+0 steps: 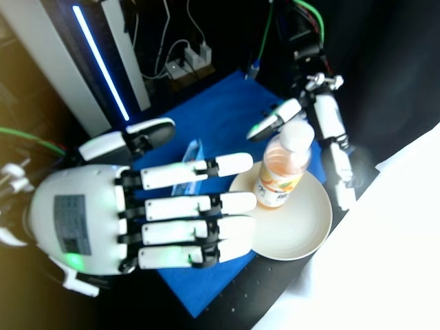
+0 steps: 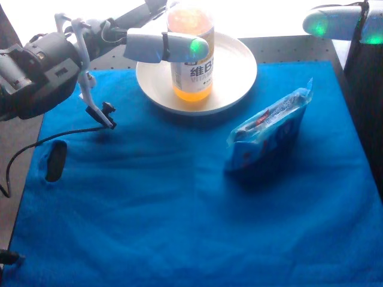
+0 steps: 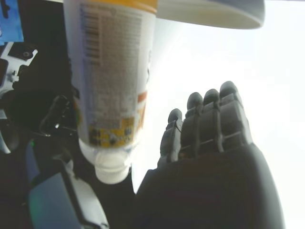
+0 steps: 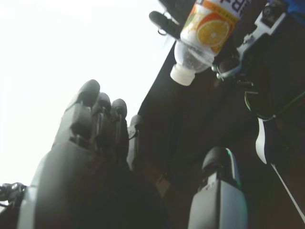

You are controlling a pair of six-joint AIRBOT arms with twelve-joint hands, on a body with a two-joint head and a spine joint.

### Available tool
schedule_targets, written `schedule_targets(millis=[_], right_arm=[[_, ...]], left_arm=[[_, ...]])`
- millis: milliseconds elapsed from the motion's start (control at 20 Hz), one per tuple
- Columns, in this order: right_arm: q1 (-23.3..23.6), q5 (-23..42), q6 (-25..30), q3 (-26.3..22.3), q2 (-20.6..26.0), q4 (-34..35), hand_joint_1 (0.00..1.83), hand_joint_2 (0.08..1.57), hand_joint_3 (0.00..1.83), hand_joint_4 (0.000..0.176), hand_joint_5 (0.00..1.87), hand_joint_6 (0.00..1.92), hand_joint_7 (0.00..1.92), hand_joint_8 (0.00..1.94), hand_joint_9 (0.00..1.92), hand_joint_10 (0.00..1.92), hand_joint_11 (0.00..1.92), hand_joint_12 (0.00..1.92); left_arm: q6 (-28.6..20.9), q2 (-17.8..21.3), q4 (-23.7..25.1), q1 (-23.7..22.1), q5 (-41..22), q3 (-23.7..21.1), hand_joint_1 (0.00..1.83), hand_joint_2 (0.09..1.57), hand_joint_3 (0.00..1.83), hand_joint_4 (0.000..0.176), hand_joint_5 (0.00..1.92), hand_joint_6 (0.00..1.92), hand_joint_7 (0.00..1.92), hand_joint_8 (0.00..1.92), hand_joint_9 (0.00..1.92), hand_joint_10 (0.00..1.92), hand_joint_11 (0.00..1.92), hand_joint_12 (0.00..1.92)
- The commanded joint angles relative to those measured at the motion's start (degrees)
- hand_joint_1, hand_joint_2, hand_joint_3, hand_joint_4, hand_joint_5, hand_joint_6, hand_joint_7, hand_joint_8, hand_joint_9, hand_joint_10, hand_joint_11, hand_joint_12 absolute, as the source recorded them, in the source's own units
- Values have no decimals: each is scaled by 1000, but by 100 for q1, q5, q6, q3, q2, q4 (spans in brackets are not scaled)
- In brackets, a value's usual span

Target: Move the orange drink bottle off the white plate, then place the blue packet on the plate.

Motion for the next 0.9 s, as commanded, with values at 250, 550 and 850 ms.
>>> schedule_targets(millis=[250,550,850], right_arm=[[105,641,44,-12,-13,273,565,912,9,115,328,0,259,0,160,0,0,543],[109,643,44,-14,-13,273,515,935,0,93,299,0,266,2,188,5,0,684],[118,647,44,-14,-20,273,481,953,2,81,279,0,279,1,159,1,0,590]], left_arm=[[-134,-62,-100,-48,-572,28,509,745,0,140,0,0,53,0,0,0,1,0],[-216,-114,11,-54,-557,28,538,730,0,137,0,0,44,11,0,0,0,0],[-300,-123,65,-54,-575,30,638,771,4,56,86,8,197,18,89,12,38,17]])
